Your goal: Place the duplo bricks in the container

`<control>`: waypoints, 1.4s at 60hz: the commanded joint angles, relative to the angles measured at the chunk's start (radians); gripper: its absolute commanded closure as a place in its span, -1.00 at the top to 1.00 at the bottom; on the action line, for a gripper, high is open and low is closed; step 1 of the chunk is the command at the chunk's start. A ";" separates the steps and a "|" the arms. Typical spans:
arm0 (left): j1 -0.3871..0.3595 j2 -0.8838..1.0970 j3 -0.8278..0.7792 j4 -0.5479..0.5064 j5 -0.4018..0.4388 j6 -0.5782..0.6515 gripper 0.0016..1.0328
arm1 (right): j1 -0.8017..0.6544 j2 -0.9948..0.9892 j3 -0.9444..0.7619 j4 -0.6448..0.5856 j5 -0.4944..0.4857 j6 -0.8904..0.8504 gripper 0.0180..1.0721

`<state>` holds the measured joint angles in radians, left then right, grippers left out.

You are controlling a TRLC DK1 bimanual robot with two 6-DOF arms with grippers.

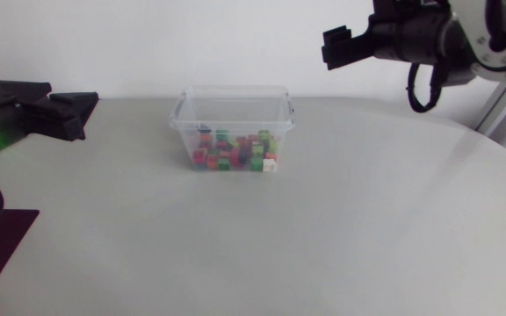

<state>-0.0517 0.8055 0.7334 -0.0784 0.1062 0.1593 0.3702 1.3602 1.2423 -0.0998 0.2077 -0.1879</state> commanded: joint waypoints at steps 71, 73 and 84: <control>0.170 -0.632 -0.289 -0.095 -0.017 0.043 0.91 | -0.195 -0.983 -0.664 -0.136 0.030 -0.094 0.93; 0.171 -0.646 -0.296 -0.095 -0.017 0.043 0.91 | -0.203 -1.001 -0.676 -0.138 0.030 -0.101 0.93; 0.177 -0.715 -0.336 -0.095 -0.017 0.040 0.91 | -0.231 -1.124 -0.742 -0.156 0.030 -0.140 0.93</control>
<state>0.1169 0.1143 0.4282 -0.1680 0.0952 0.1852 0.1513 0.2741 0.5362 -0.2424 0.2333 -0.2970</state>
